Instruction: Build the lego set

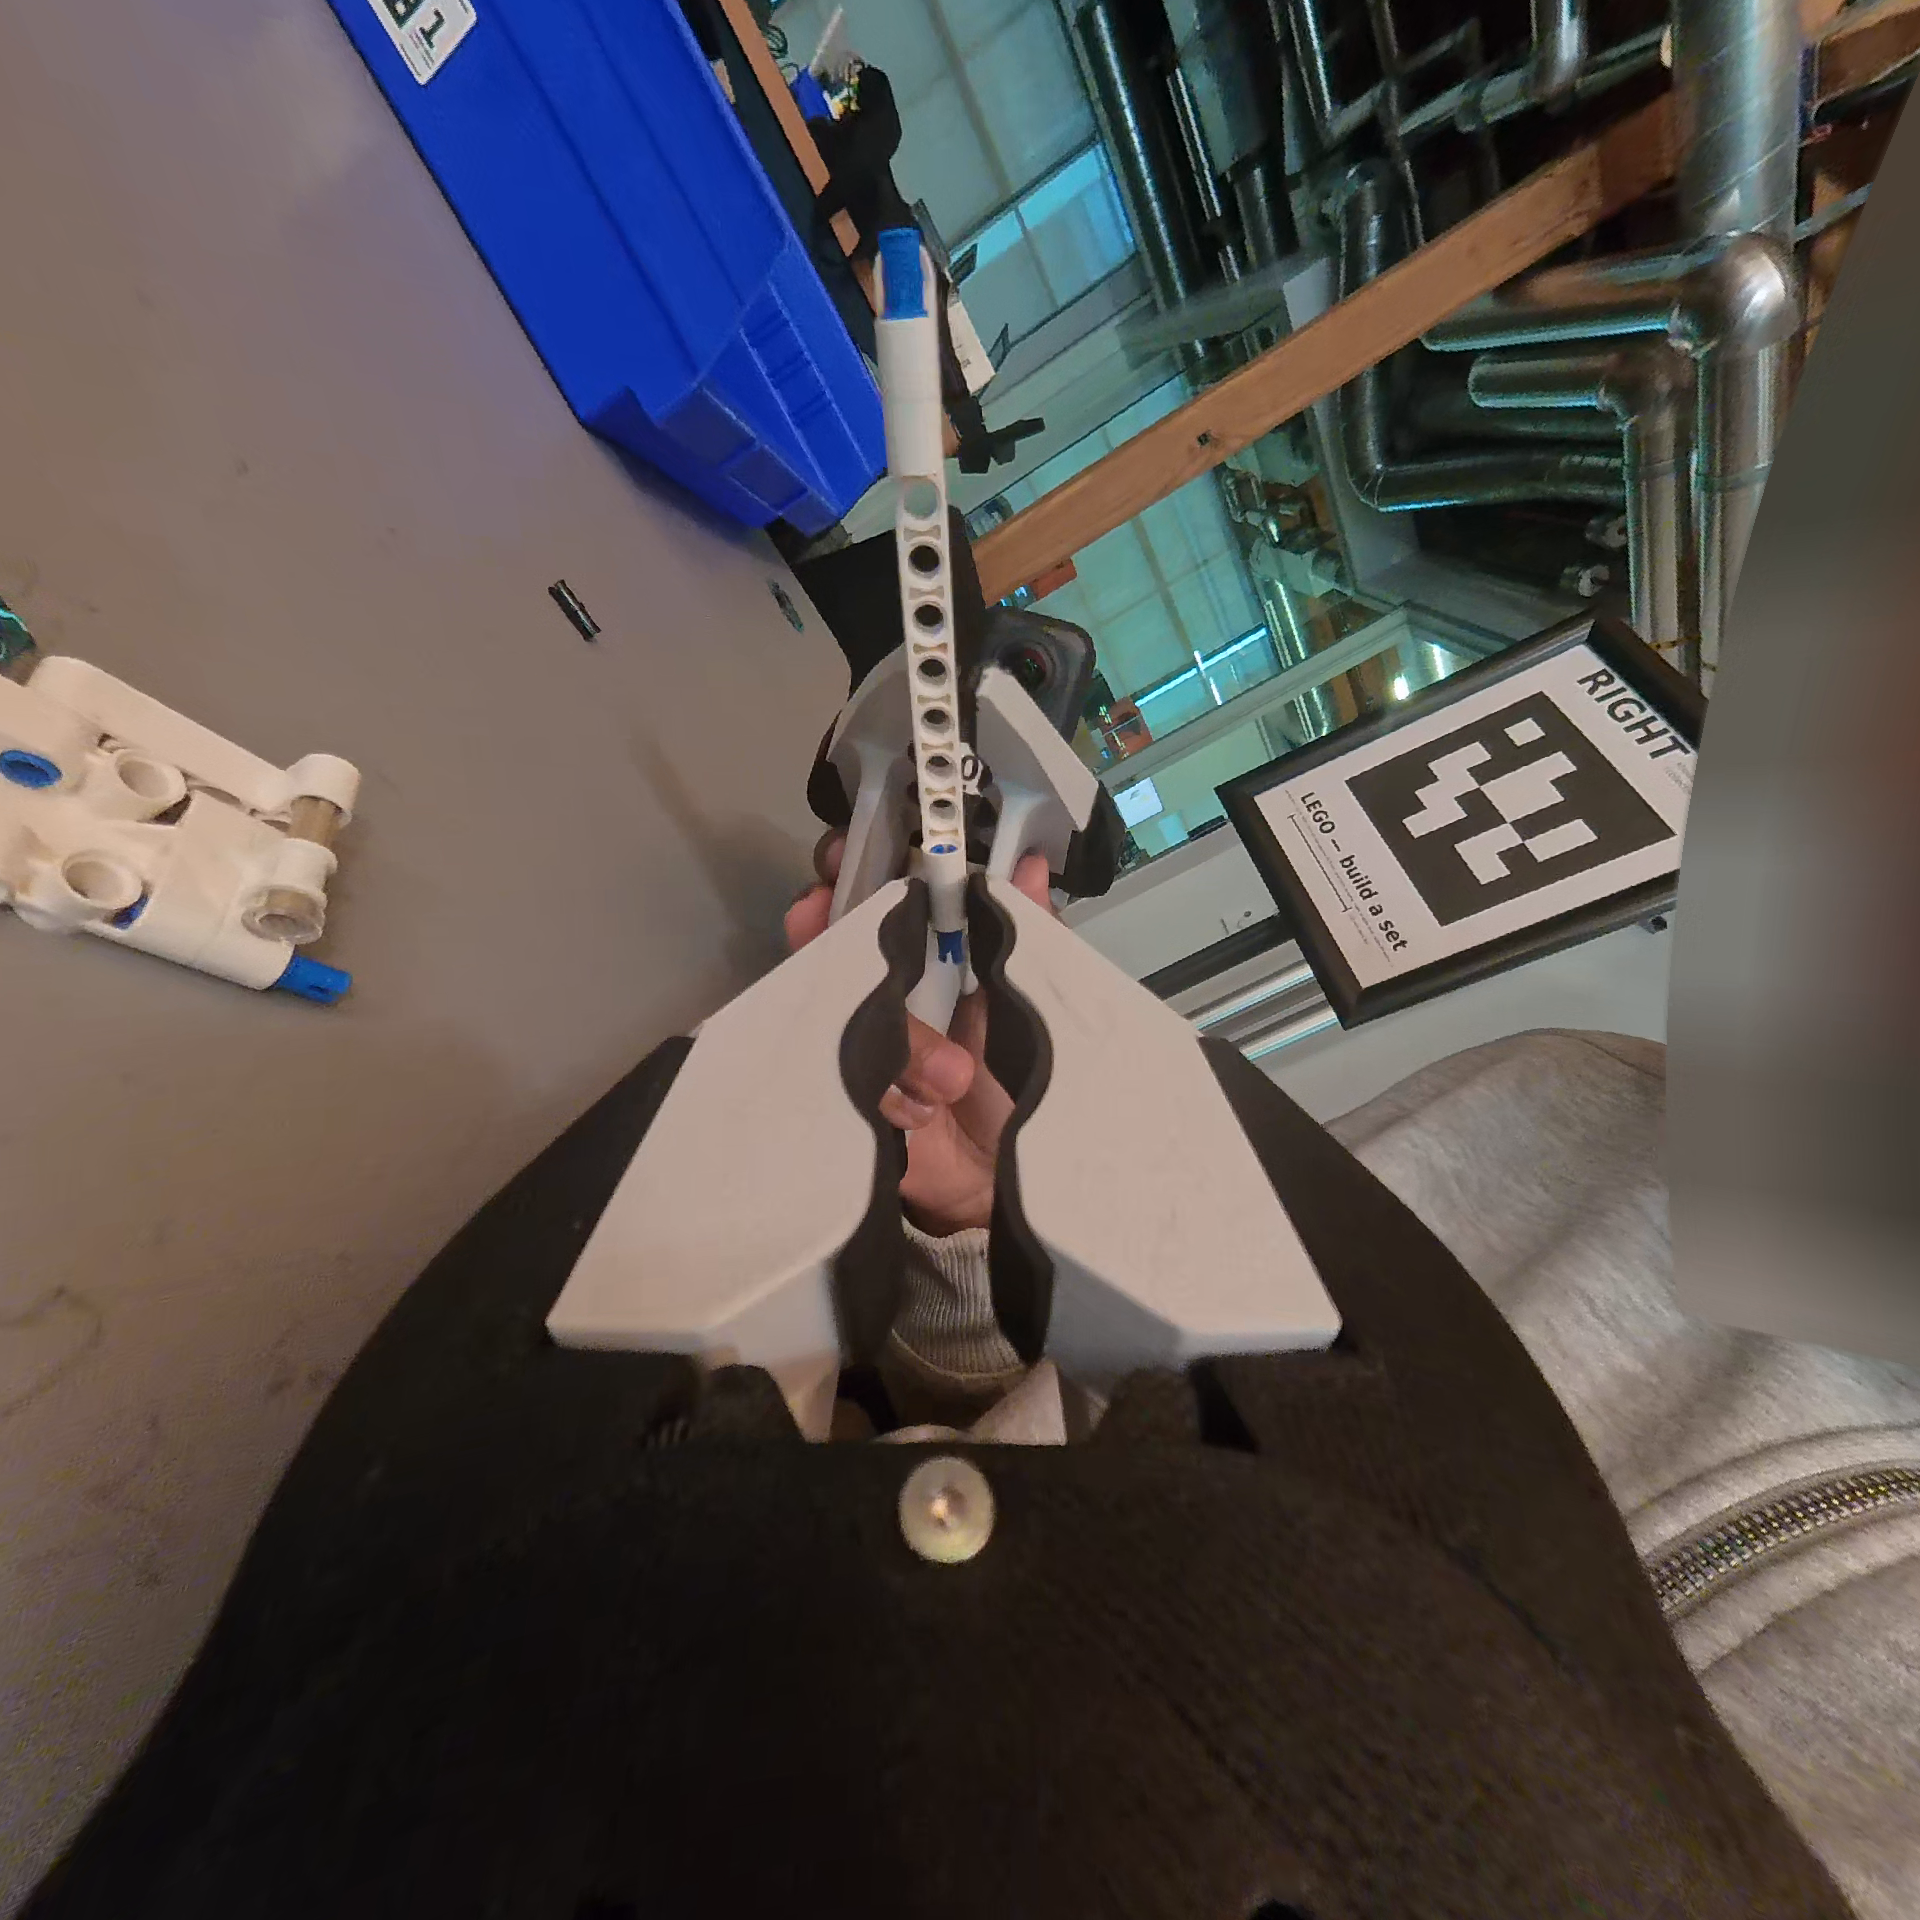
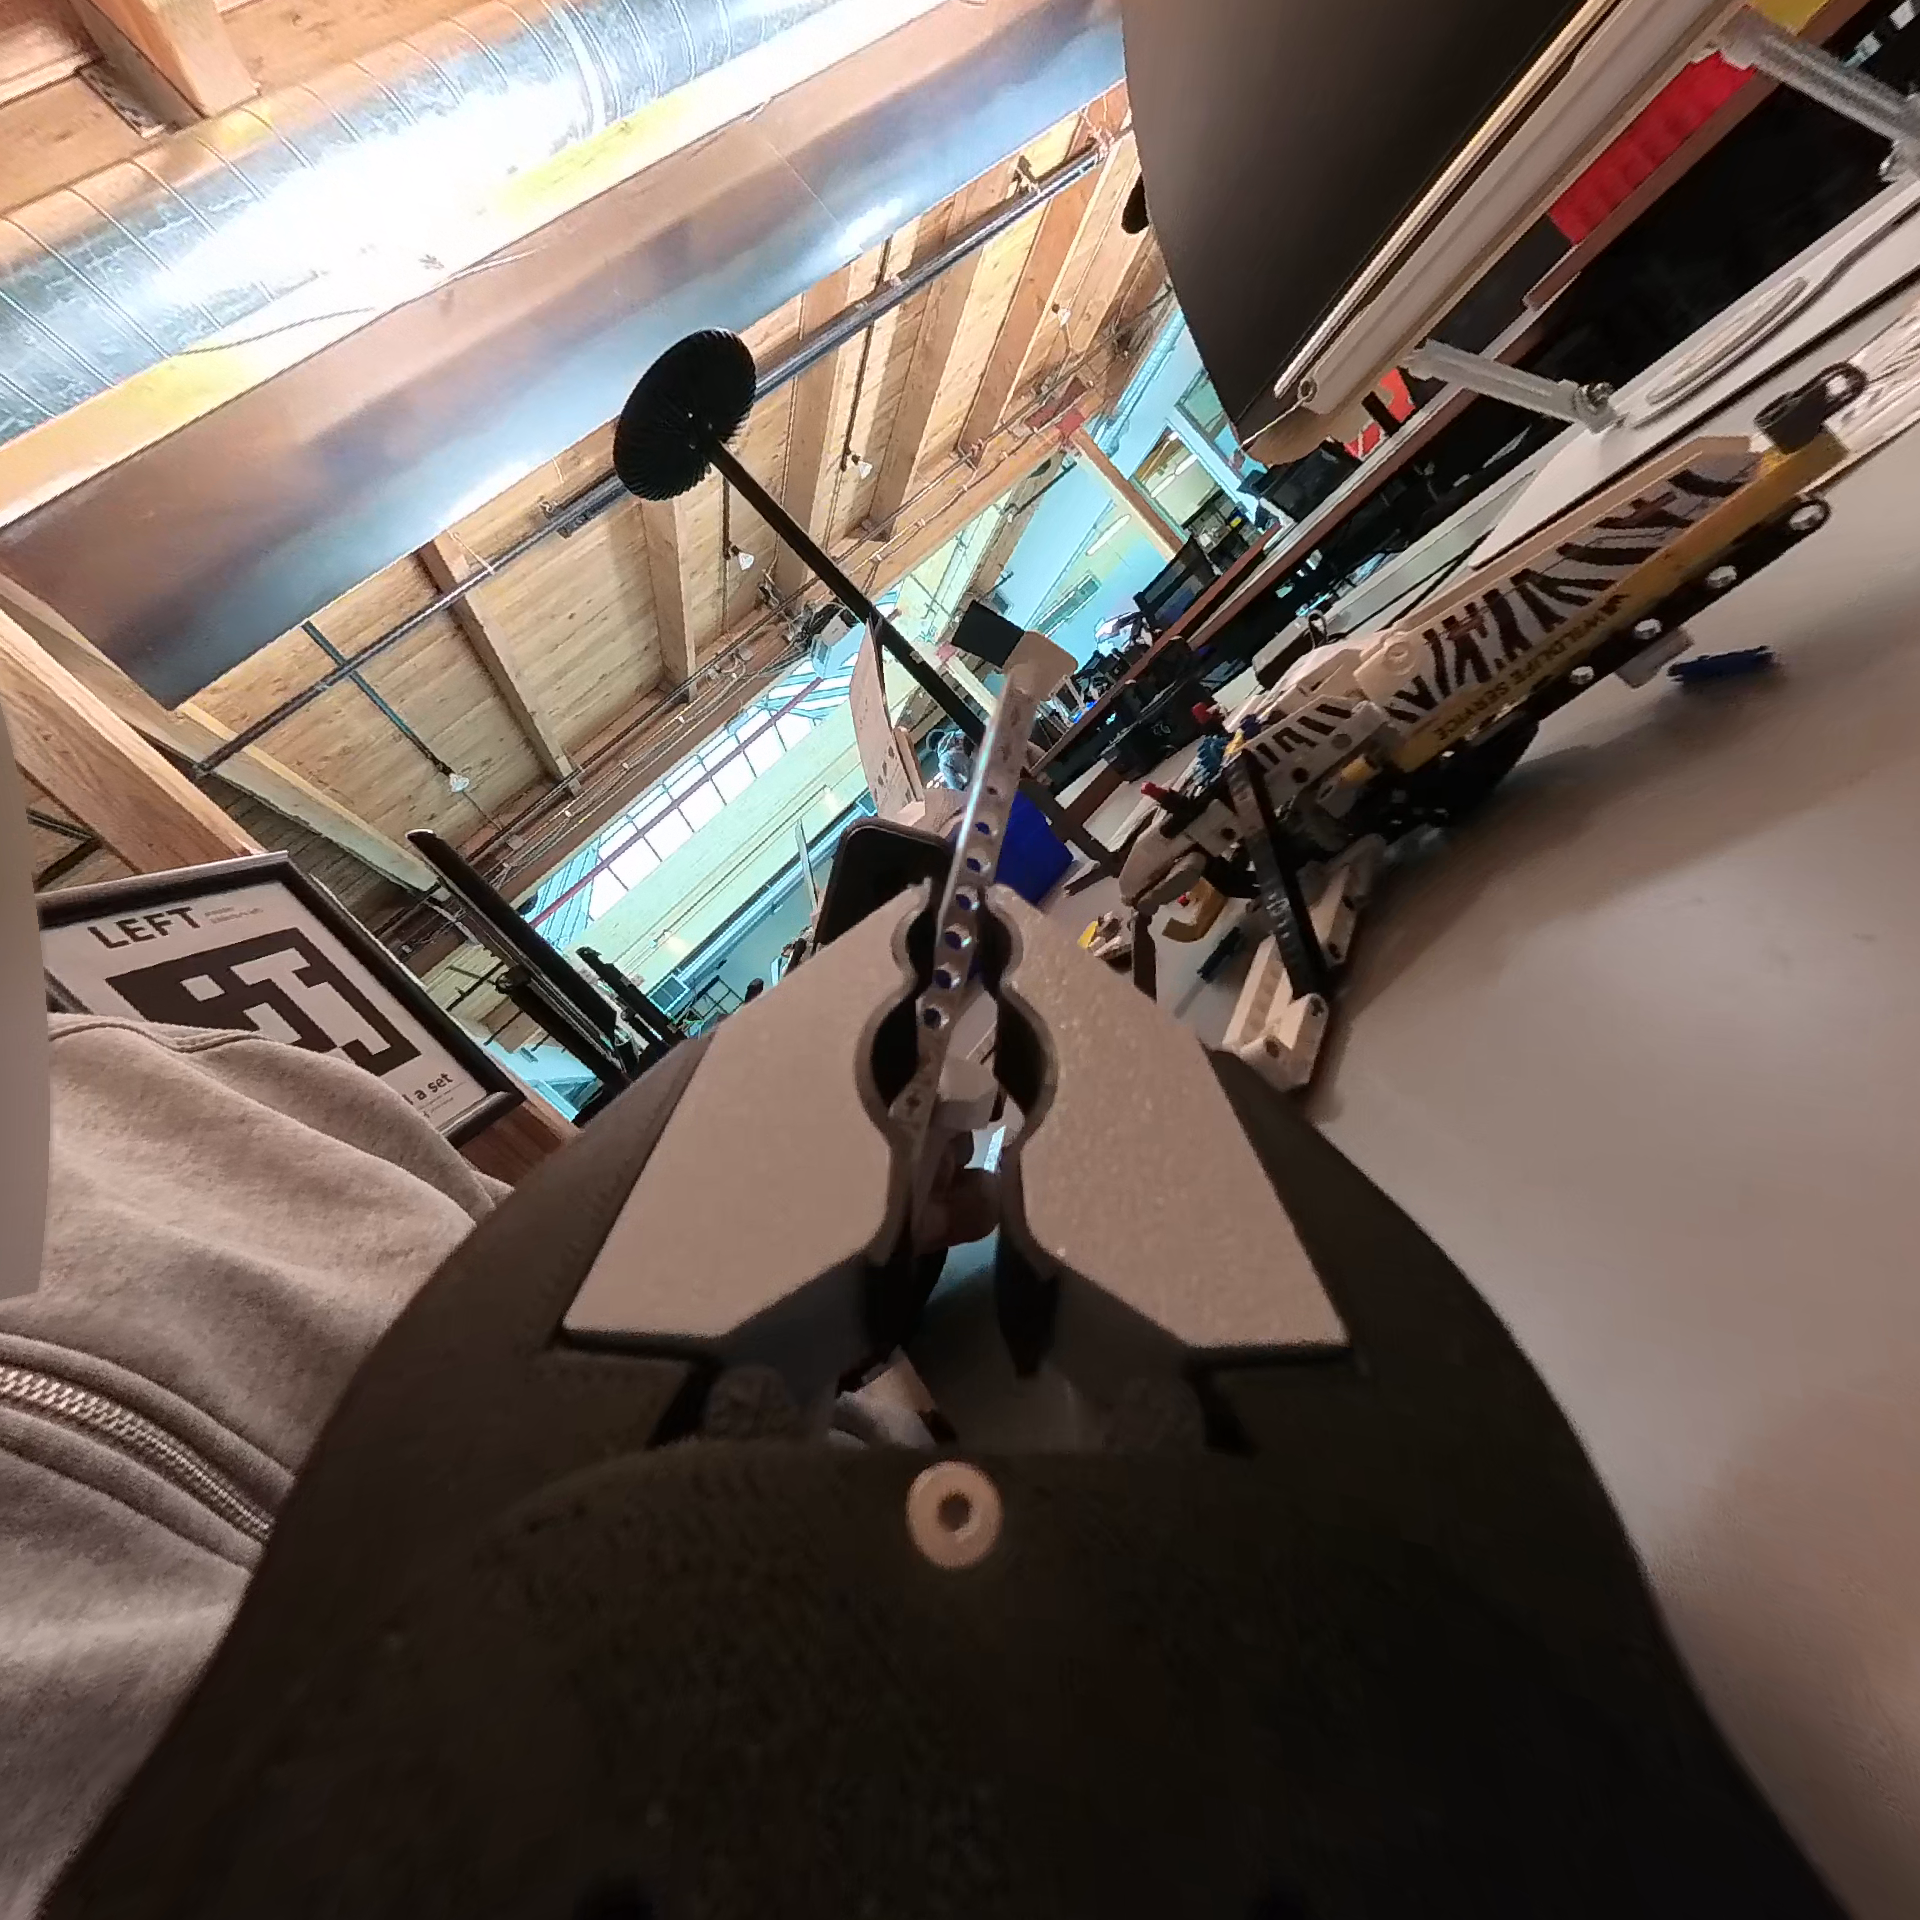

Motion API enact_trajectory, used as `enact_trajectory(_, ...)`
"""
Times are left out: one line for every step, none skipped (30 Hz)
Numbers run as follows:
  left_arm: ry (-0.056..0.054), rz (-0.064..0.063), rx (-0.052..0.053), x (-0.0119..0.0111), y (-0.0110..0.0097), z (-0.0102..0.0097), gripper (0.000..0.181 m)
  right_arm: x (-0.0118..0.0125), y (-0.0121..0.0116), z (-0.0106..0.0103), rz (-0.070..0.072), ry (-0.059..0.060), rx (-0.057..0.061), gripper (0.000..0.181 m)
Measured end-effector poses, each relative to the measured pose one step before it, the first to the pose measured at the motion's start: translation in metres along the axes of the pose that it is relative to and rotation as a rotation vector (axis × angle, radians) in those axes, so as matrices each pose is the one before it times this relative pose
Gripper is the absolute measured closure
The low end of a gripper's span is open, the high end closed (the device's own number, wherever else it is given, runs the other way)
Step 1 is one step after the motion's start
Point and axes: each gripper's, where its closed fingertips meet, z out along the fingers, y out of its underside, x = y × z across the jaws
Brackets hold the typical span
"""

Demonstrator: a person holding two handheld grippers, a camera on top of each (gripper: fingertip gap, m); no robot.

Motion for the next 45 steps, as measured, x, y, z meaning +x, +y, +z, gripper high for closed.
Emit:
enact_trajectory(-0.0062,0.0014,0.0018,-0.00088,-0.00034,-0.00015,0.176,-0.00027,0.0011,0.00031,0.0007,-0.0024,-0.0072,0.176)
enact_trajectory(-0.0077,0.005,0.0019,-0.001,-0.00057,-0.00027,0.176,-0.00011,0.00113,0.00048,0.0007,-0.0013,-0.0079,0.175)
enact_trajectory(-0.006,0.0038,0.001,-0.00081,-0.00045,-0.00026,0.176,0.00024,0.00102,0.00038,0.0011,0.0003,-0.0068,0.174)
enact_trajectory(-0.0006,-0.0007,0.0015,-0.00031,-0.00051,-0.0002,0.176,0.00001,0.00084,0.00034,0.0009,0.0,-0.0054,0.174)
enact_trajectory(0.0015,-0.0049,0.0011,-0.00019,-0.00024,-0.00017,0.176,0.0,0.00084,0.00025,0.0007,-0.0004,-0.005,0.174)
enact_trajectory(0.0017,-0.0041,0.0005,-0.00008,-0.00032,-0.00012,0.176,0.00009,0.00072,0.00025,0.0005,-0.0003,-0.0047,0.174)
enact_trajectory(0.0004,-0.0023,0.0003,-0.00015,-0.00008,-0.00003,0.176,0.00009,0.0005,0.00011,0.0004,-0.0002,-0.0036,0.174)
enact_trajectory(0.0,-0.0002,-0.0003,0.00001,0.00004,-0.00002,0.176,-0.00003,0.00039,0.00014,0.0001,-0.0006,-0.0023,0.174)
enact_trajectory(-0.0002,0.0005,-0.001,-0.00006,0.00015,0.00007,0.176,-0.00007,0.00025,0.00005,0.0002,-0.0009,-0.0018,0.174)
enact_trajectory(-0.0005,0.0001,-0.0007,-0.00006,0.00012,0.00009,0.176,-0.00019,0.00037,0.00006,0.0005,-0.0013,-0.0021,0.174)
enact_trajectory(0.0011,-0.0002,0.0004,0.00012,-0.00012,-0.00003,0.176,-0.00014,0.00034,0.0001,0.0001,-0.0018,-0.0025,0.174)
enact_trajectory(0.0025,-0.0006,0.0035,0.00021,-0.00046,-0.00033,0.176,-0.00024,0.00036,0.00016,-0.0004,-0.0023,-0.0021,0.174)
enact_trajectory(0.0011,-0.0011,0.0072,0.00003,-0.00104,-0.00049,0.176,-0.00029,0.00016,0.00001,-0.0004,-0.0025,-0.0012,0.173)
enact_trajectory(-0.0005,0.0013,0.0091,-0.00031,-0.00164,-0.00067,0.176,-0.00045,0.00045,0.00002,-0.0001,-0.0034,-0.0027,0.172)
enact_trajectory(-0.0016,0.0022,0.0047,-0.00044,-0.00127,-0.00058,0.176,-0.00016,0.00056,0.00017,0.0003,-0.0023,-0.0041,0.172)
enact_trajectory(-0.0011,0.0011,0.0025,-0.00049,-0.00085,-0.00024,0.176,0.00009,0.00053,0.00008,0.0001,-0.0002,-0.0029,0.172)
enact_trajectory(-0.0006,0.002,0.0006,-0.00019,-0.00042,0.00009,0.176,0.00001,0.00021,-0.00004,-0.0006,0.0002,-0.001,0.172)
enact_trajectory(-0.0013,0.0034,-0.0003,-0.00007,-0.00013,0.00013,0.176,0.00012,-0.00002,-0.00005,0.0,-0.0001,0.0001,0.172)
enact_trajectory(-0.0016,0.0056,-0.0016,-0.00006,0.00021,0.00023,0.176,0.00003,-0.00005,-0.0001,0.0013,-0.001,0.0002,0.172)
enact_trajectory(-0.0014,0.008,-0.0015,0.00024,0.00017,0.00029,0.176,0.0001,-0.00004,-0.00016,0.0022,-0.0015,0.0006,0.172)
enact_trajectory(-0.0012,0.0089,-0.0017,0.00022,0.00019,0.00028,0.176,0.0001,-0.0001,-0.00022,0.0024,-0.001,0.001,0.173)
enact_trajectory(-0.0003,0.0074,-0.0014,0.0002,0.0001,0.00017,0.176,0.00023,0.0,-0.00011,0.0021,-0.0002,0.0008,0.174)
enact_trajectory(0.0011,0.0055,-0.0021,0.00028,0.00019,0.00013,0.176,0.00026,0.00017,-0.00013,0.0013,0.0001,0.0001,0.175)
enact_trajectory(0.0015,0.0049,-0.002,0.00029,0.00022,0.00014,0.176,0.00023,0.00009,-0.00001,0.0006,0.0003,-0.0003,0.176)
enact_trajectory(0.0008,0.0065,-0.0024,0.00013,0.00016,0.00005,0.176,0.00005,0.00018,-0.00002,0.0,0.0002,-0.0003,0.177)
enact_trajectory(0.0008,0.0098,-0.002,0.00014,-0.00007,0.00009,0.176,0.00004,0.00007,0.00012,-0.0005,0.0002,0.0,0.177)
enact_trajectory(0.0022,0.0151,-0.0015,0.00036,-0.00028,-0.00002,0.176,0.00013,-0.00009,-0.00004,-0.0005,0.0005,0.0011,0.177)
enact_trajectory(0.0027,0.0204,-0.0012,0.00054,-0.00052,0.00001,0.176,0.0,-0.00032,-0.0001,-0.0004,0.0002,0.0028,0.177)
enact_trajectory(-0.003,0.0207,-0.003,-0.00004,-0.00046,0.00004,0.176,0.00009,-0.00046,-0.00009,0.0,0.0,0.0038,0.177)
enact_trajectory(-0.001,0.0178,-0.0033,0.00025,-0.00017,0.00034,0.176,0.0,-0.00043,-0.0002,-0.0002,-0.0004,0.0036,0.177)
enact_trajectory(0.0036,0.0132,-0.0022,0.00059,-0.00016,0.00021,0.176,-0.00023,-0.00035,-0.00018,-0.0009,-0.0014,0.0031,0.177)
enact_trajectory(0.0065,0.0086,0.0004,0.00099,-0.00032,0.0001,0.176,-0.00035,-0.00041,-0.0003,-0.0011,-0.0025,0.003,0.177)
enact_trajectory(0.0066,0.0049,0.0012,0.00097,-0.00035,-0.0002,0.176,-0.0004,-0.00028,-0.00021,-0.0006,-0.003,0.003,0.177)
enact_trajectory(0.0047,0.0028,0.0013,0.00069,-0.00024,-0.0002,0.176,-0.0003,-0.00029,-0.00019,-0.0003,-0.0024,0.0021,0.177)
enact_trajectory(0.0026,0.0024,0.0001,0.00057,0.00012,-0.00009,0.175,-0.00019,0.00005,-0.00005,-0.0011,-0.0017,0.0007,0.177)
enact_trajectory(0.0021,0.003,0.0002,0.00046,0.0001,-0.00009,0.175,-0.0003,0.0001,-0.00001,-0.0018,-0.0014,-0.0001,0.177)
enact_trajectory(0.0029,0.0024,0.0012,0.00049,-0.00006,-0.00022,0.175,-0.00046,0.00016,-0.00006,-0.0023,-0.0021,0.0001,0.178)
enact_trajectory(0.0087,0.0025,0.0033,0.00124,-0.00045,-0.00042,0.174,0.00007,0.00011,-0.0001,-0.0015,0.0007,0.0008,0.181)
enact_trajectory(0.0027,-0.003,0.0017,0.00021,-0.00027,-0.00037,0.174,0.00006,-0.00001,-0.00004,-0.0008,0.001,0.0017,0.181)
enact_trajectory(-0.0019,-0.0037,-0.0031,-0.00045,0.00039,0.00001,0.175,-0.00061,0.00005,0.00016,-0.0021,-0.0031,0.0003,0.181)
enact_trajectory(-0.0007,-0.0018,-0.0038,-0.00023,0.00043,0.00018,0.175,-0.00056,0.00025,0.00015,-0.0024,-0.0028,-0.0016,0.181)
enact_trajectory(0.0036,0.0006,0.0007,0.00046,-0.00012,-0.00009,0.175,-0.00017,0.00007,0.00012,-0.0012,-0.0012,-0.0005,0.181)
enact_trajectory(0.005,-0.0004,0.0024,0.0006,-0.00038,-0.00033,0.175,-0.00016,-0.00013,-0.00003,-0.0002,-0.001,0.0009,0.181)
enact_trajectory(0.0062,-0.0034,-0.0002,0.00064,-0.00007,-0.00022,0.174,-0.00037,0.00002,0.00006,-0.0006,-0.0025,0.0004,0.181)
enact_trajectory(0.0073,-0.0066,-0.0015,0.00048,-0.00006,-0.00007,0.175,-0.0005,0.00002,0.00015,-0.0013,-0.0036,-0.0001,0.181)
